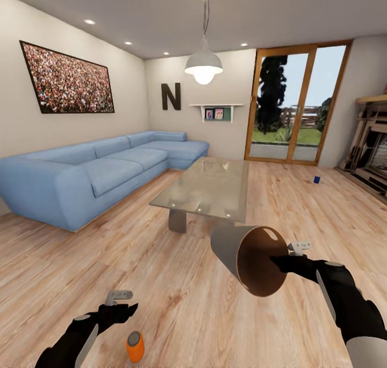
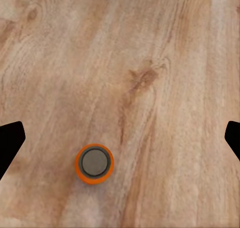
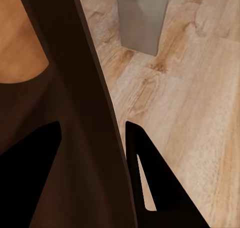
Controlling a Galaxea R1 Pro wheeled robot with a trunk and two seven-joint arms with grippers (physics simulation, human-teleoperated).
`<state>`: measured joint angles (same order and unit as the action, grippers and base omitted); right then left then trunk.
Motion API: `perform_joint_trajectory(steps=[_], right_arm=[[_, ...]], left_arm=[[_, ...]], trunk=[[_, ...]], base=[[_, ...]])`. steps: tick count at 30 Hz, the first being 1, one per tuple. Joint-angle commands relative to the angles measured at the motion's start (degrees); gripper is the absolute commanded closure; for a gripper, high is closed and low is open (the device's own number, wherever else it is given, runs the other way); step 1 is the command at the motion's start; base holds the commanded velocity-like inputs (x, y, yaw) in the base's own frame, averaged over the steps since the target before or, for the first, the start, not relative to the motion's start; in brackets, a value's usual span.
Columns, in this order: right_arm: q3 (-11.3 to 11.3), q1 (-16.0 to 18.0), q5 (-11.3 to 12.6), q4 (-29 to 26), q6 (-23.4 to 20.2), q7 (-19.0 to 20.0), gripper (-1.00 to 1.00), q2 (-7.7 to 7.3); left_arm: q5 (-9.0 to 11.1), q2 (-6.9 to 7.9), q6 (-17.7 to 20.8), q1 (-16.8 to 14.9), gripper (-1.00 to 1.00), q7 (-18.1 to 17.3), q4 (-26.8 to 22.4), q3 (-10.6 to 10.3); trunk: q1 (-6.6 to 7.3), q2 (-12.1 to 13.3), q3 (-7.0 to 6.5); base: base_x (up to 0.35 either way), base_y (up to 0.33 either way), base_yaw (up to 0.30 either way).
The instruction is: Put the three can of soda from the living room inside the tash can in the kitchen.
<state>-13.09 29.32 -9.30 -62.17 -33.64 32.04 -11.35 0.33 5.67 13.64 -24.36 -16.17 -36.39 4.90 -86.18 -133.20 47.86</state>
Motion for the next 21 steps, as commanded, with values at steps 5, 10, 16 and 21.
perform_joint_trajectory(steps=[5, 10, 16, 21], right_arm=[[-0.05, 0.04, 0.95, -0.09, -0.20, 0.22, 1.00, 0.01], [-0.09, 0.04, 0.92, -0.07, -0.20, 0.22, 1.00, 0.01], [-0.08, 0.04, 0.87, -0.06, -0.20, 0.22, 1.00, 0.01], [-0.09, 0.04, 0.80, -0.06, -0.20, 0.22, 1.00, 0.00]], left_arm=[[0.16, 0.12, 0.16, -0.72, -1.00, -0.02, -0.02, -0.09], [-0.13, 0.27, 1.33, -6.83, -1.00, -0.03, 1.78, -0.10], [-0.28, 1.58, 4.52, -14.85, -1.00, -0.22, 5.56, -0.20], [-0.28, 2.03, 4.86, -18.12, -1.00, -0.11, 9.88, -0.40]], trunk=[[-1.10, -2.02, 0.89], [-2.20, -4.03, 1.79], [-3.52, -6.44, 2.87], [-4.61, -8.44, 3.76]], base=[[0.000, 0.000, 0.000], [0.000, 0.000, 0.000], [0.000, 0.000, 0.000], [0.000, 0.000, 0.000]])
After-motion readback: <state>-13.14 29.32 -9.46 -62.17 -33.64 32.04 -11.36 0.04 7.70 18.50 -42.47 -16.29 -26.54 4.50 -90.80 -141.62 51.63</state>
